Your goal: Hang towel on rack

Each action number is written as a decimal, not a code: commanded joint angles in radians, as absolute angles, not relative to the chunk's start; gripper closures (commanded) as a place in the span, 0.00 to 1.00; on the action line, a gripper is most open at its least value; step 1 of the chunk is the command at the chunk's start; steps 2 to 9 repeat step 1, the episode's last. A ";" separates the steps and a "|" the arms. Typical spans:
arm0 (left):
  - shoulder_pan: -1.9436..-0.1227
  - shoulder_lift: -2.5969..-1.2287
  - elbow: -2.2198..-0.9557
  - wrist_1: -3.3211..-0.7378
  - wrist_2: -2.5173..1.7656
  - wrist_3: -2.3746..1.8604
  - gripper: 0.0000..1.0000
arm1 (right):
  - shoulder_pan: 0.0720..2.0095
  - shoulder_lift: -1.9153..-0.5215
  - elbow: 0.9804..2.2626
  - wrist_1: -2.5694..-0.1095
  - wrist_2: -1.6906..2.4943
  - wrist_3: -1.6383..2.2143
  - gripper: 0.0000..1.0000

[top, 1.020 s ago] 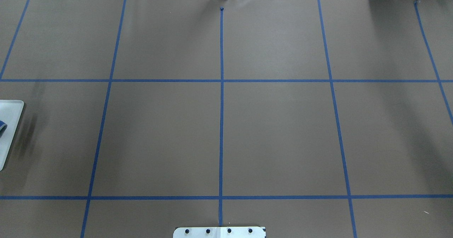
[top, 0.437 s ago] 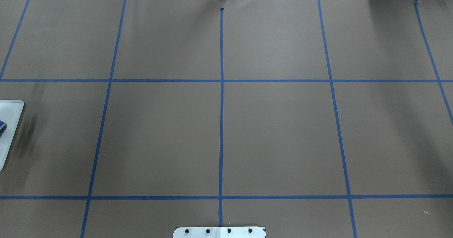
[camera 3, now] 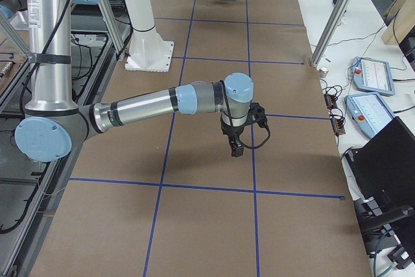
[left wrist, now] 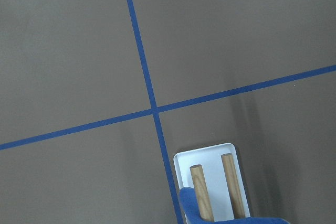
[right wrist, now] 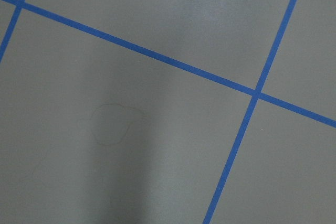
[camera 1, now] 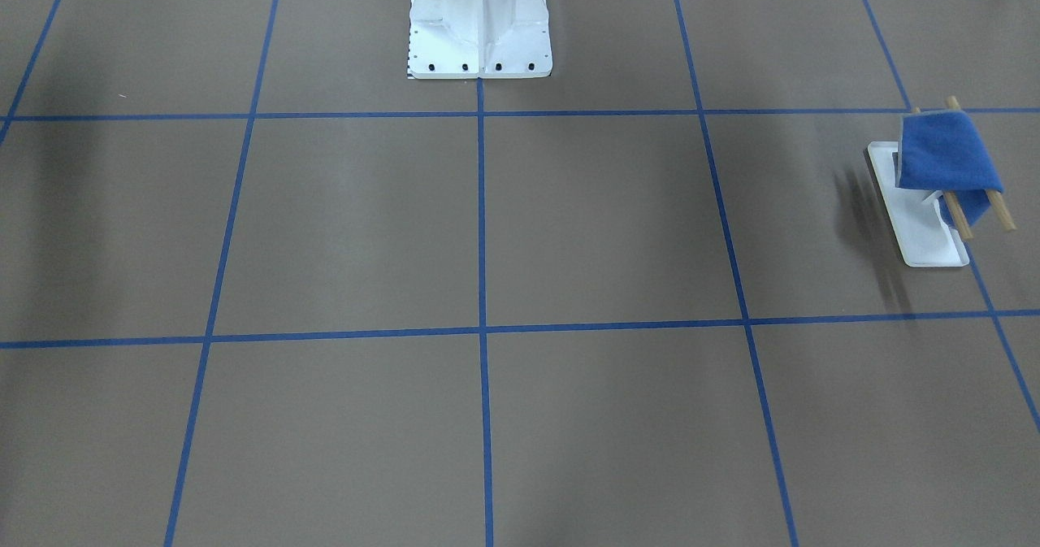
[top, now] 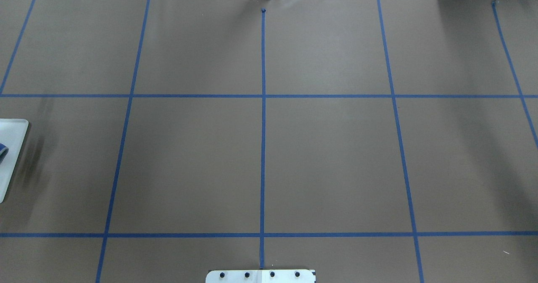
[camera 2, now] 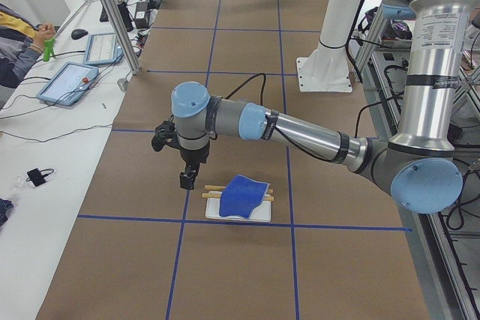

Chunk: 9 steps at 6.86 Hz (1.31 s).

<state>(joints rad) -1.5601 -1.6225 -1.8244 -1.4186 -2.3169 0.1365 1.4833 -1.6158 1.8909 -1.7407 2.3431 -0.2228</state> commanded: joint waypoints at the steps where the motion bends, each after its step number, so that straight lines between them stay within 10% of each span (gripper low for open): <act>1: -1.559 -1.626 -1.827 -1.420 -2.319 0.137 0.02 | 1.483 -1.615 1.893 -1.740 2.341 -0.221 0.00; 9: -1.559 -1.626 -1.827 -1.420 -2.319 0.137 0.02 | 1.483 -1.615 1.893 -1.740 2.341 -0.221 0.00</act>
